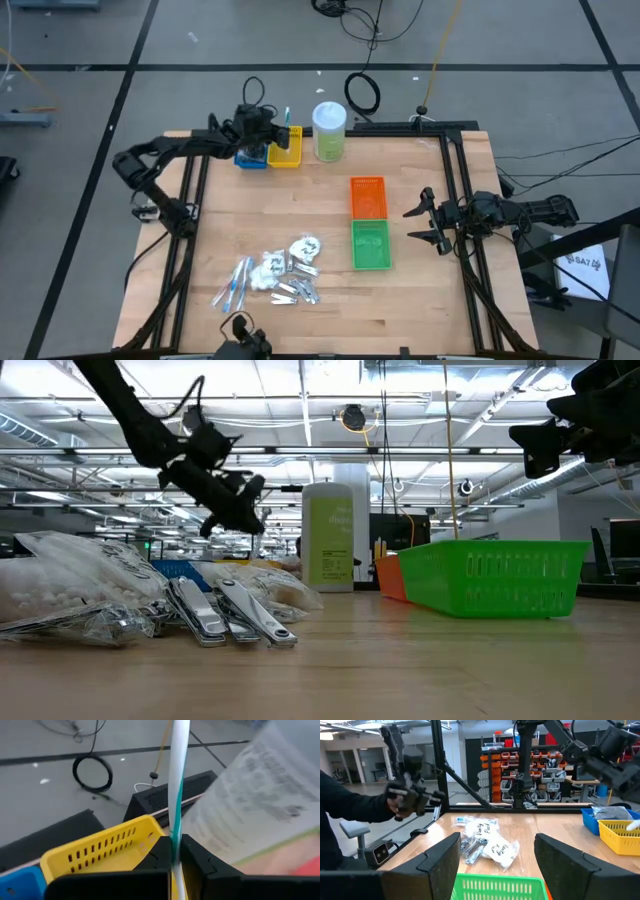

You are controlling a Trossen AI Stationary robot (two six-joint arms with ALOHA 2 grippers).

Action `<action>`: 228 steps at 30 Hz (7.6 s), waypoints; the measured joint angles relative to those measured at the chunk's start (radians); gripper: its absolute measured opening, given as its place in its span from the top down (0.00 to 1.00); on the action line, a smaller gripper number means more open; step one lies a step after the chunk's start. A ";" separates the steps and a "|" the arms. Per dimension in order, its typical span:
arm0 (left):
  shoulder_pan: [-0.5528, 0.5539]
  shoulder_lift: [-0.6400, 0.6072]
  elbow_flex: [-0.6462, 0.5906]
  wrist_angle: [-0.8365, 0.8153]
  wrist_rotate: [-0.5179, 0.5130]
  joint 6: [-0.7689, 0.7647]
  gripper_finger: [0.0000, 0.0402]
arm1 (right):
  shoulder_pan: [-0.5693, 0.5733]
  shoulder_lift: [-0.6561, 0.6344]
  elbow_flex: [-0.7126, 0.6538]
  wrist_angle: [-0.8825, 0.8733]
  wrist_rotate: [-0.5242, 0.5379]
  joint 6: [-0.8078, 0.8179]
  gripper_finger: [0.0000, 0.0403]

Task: Pick & Place Travel size toiletries
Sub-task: Put the green toothbrush into the yellow bin, then put the blue toothbrush into the yellow bin, then put the red toothbrush into the yellow bin

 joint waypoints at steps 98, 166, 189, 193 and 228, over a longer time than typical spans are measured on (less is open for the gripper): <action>-1.689 -0.183 -0.101 -0.972 -0.317 -1.581 0.62 | 0.000 0.000 0.000 0.000 0.000 0.000 0.40; -0.891 -0.566 -0.053 -0.518 -0.832 -0.133 0.93 | 0.000 0.000 0.000 0.000 0.000 0.000 0.40; -0.037 -0.045 -0.052 0.098 -0.053 0.002 0.93 | 0.000 0.000 0.000 0.000 0.000 0.000 0.40; -0.032 0.005 -0.052 0.118 -0.055 0.013 0.93 | 0.000 0.000 0.000 0.000 0.000 0.000 0.40; -0.067 0.035 -0.052 0.118 -0.054 0.063 0.48 | 0.000 0.000 0.000 0.000 0.000 0.000 0.40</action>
